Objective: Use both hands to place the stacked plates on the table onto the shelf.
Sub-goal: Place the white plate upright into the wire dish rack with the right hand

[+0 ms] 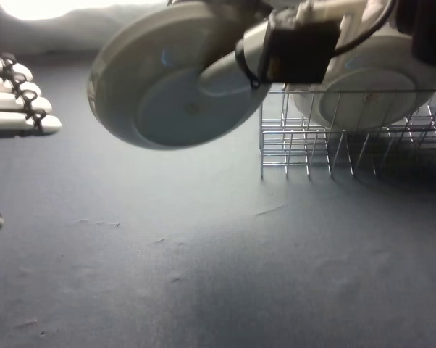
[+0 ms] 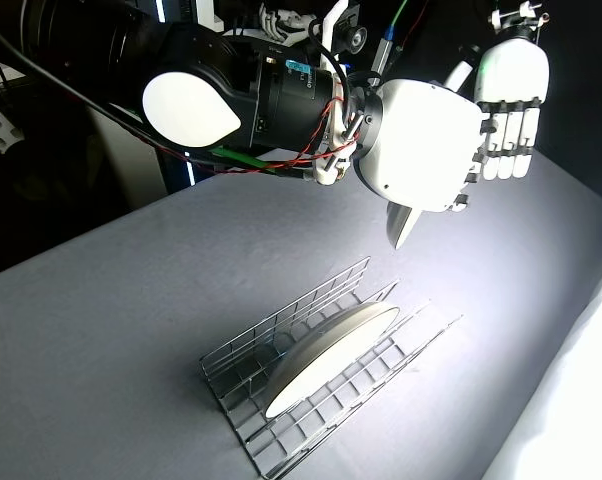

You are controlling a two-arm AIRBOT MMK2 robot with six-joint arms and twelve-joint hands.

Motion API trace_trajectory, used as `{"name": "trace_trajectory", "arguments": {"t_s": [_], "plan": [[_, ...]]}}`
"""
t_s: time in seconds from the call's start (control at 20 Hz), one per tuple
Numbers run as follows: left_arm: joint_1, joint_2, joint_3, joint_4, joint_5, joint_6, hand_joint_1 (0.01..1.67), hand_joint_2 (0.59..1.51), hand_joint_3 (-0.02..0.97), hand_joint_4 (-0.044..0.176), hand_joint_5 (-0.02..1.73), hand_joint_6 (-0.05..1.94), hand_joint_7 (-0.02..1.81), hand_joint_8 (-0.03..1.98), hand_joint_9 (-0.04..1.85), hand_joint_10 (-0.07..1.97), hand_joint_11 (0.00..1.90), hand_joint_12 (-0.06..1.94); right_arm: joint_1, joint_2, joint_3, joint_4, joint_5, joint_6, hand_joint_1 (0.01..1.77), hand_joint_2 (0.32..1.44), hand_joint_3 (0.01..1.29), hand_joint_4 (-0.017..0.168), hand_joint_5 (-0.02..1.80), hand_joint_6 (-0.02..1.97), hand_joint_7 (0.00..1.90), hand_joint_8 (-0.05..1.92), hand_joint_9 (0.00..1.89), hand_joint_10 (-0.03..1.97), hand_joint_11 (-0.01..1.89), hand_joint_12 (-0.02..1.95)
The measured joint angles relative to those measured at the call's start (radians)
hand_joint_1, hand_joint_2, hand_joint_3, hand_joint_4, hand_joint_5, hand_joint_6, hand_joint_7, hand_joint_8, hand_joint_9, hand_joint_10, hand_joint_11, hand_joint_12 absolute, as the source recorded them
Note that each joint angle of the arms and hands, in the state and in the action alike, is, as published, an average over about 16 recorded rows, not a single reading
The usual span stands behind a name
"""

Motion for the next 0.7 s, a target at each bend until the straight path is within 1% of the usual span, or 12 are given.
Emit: {"name": "trace_trajectory", "arguments": {"t_s": [0.35, 0.7], "plan": [[-0.017, -0.006, 0.006, 0.033, -0.002, -0.044, 0.02, 1.069, 0.012, 0.001, 0.17, 0.01, 0.18, 0.00, 0.16, 0.01, 0.02, 0.29, 0.025, 0.022, -0.001, 0.057, -0.047, 0.000, 1.36, 1.02, 0.01, -0.006, 0.87, 1.04, 0.98, 0.91, 0.97, 1.11, 0.77, 1.23], [-0.019, -0.009, 0.008, 0.049, -0.004, -0.068, 0.02, 1.069, 0.012, 0.000, 0.17, 0.01, 0.18, 0.00, 0.16, 0.01, 0.02, 0.28, 0.047, 0.071, -0.010, 0.070, -0.073, 0.001, 1.37, 1.02, 0.01, -0.007, 0.86, 1.07, 0.98, 0.92, 0.97, 1.13, 0.76, 1.23]]}}
